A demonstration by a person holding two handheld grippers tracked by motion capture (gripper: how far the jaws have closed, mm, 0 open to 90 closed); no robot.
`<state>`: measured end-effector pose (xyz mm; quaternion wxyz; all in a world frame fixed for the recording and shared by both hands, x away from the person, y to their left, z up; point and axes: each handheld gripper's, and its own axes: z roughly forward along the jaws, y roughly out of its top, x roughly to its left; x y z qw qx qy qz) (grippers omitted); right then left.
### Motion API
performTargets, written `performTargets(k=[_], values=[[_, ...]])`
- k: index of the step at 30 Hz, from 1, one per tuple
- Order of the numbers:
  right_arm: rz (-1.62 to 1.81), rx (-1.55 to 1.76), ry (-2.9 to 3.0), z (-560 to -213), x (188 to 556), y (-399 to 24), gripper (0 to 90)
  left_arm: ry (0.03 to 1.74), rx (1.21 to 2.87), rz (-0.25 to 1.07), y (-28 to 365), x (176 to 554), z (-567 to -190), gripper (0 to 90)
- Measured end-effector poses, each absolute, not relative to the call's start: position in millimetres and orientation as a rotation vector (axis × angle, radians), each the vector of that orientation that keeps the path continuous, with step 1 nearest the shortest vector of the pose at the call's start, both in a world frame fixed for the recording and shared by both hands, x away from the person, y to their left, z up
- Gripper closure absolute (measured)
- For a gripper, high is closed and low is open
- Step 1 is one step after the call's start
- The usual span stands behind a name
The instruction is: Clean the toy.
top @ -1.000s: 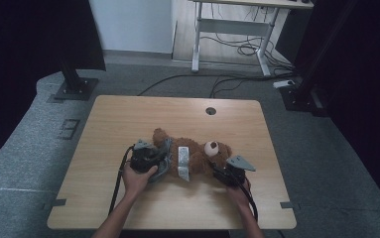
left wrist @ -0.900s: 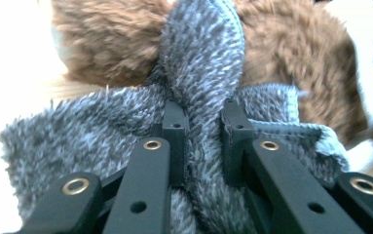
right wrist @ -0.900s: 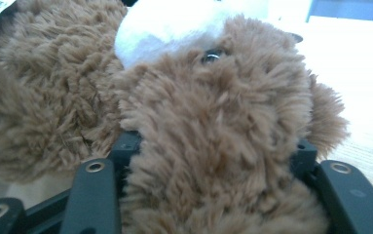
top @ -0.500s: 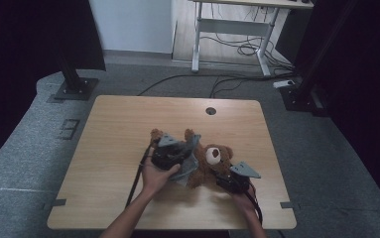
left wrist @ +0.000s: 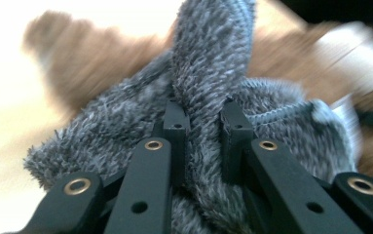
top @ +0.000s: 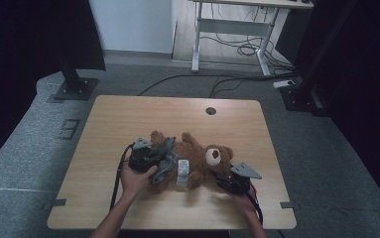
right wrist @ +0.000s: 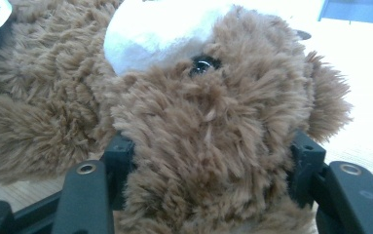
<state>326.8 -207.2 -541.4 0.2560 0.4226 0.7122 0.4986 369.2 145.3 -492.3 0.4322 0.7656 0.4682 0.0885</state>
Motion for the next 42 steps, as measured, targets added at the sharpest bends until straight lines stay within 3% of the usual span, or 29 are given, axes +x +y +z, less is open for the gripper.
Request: performTargets(k=[7,14,19,27,36,42], values=[[1.355,1.147,1.932,-542,326,-207,38.7,1.272,1.928,0.14,162,378,-530,76.8],[1.363,1.154,1.932,-542,328,-208,38.0,1.133,1.805,0.223,166,361,-487,76.5],[1.36,1.153,1.932,-542,327,-208,37.9,0.967,1.822,0.233,129,353,-447,76.5],[1.361,1.152,1.934,-542,328,-208,37.6,0.986,1.928,0.257,87,368,-460,76.4],[1.35,1.14,1.938,-541,327,-207,36.9,1.104,1.914,0.306,124,373,-473,76.6],[1.354,1.148,1.93,-541,327,-206,35.4,1.198,1.952,0.259,146,375,-506,76.7]])
